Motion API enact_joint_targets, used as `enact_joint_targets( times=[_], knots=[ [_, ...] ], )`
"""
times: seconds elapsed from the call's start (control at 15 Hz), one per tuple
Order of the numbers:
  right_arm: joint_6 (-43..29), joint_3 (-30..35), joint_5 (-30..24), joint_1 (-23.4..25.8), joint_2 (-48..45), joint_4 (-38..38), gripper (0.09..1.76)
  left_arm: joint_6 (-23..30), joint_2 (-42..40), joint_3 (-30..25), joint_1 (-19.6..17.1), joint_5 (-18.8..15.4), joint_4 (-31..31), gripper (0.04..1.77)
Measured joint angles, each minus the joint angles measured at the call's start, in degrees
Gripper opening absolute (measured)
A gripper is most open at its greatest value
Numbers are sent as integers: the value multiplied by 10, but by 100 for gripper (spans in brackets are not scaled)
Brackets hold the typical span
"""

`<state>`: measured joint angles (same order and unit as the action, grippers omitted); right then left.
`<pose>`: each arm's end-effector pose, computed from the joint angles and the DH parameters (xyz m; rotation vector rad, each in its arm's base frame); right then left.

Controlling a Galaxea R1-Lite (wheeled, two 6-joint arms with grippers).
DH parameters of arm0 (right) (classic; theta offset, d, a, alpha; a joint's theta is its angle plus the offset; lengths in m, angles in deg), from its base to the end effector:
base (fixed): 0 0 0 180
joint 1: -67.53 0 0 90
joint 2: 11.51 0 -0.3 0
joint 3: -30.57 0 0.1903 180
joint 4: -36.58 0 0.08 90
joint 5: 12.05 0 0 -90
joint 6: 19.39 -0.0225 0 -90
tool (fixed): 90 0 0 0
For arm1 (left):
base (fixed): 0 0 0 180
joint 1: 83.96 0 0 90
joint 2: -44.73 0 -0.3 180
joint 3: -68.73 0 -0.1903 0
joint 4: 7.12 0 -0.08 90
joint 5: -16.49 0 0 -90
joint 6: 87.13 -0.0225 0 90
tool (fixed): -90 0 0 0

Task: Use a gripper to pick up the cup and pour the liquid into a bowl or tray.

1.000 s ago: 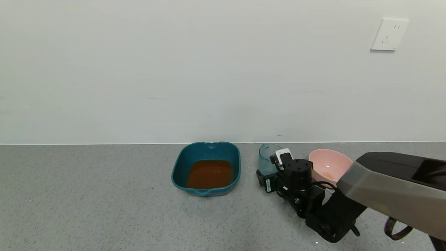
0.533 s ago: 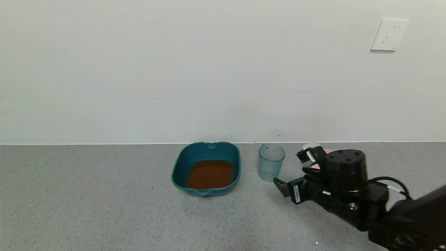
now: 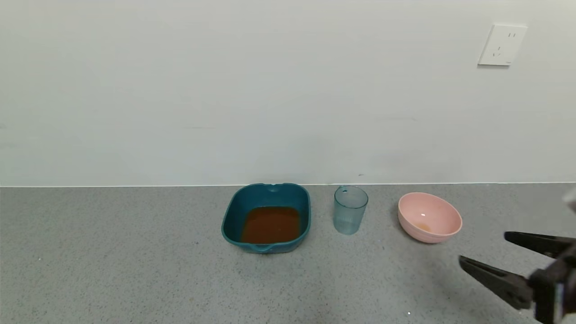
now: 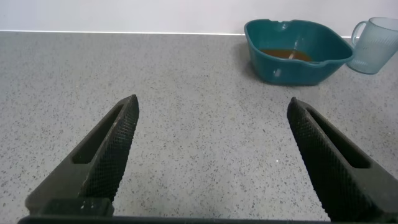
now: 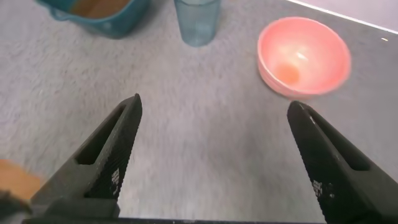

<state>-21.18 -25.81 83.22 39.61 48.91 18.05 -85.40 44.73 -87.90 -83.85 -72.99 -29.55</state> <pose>0.1214 0.0620 0.2082 -0.0828 0.3859 0.3841 -0.0228 0.0002 0.0772 -0.0303 -0.0165 0.0069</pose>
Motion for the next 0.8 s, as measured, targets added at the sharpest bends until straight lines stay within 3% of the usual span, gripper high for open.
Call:
enact_joint_targets(
  times=[0.27, 0.47, 0.8],
  knots=[
    [30, -59, -8, 63, -207, -222, 170, 0, 0, 0, 0, 0, 0, 172],
    [50, -76, -52, 151, -302, -262, 170, 0, 0, 0, 0, 0, 0, 172],
    [51, -78, -66, 273, -373, -269, 170, 0, 0, 0, 0, 0, 0, 172]
  ],
)
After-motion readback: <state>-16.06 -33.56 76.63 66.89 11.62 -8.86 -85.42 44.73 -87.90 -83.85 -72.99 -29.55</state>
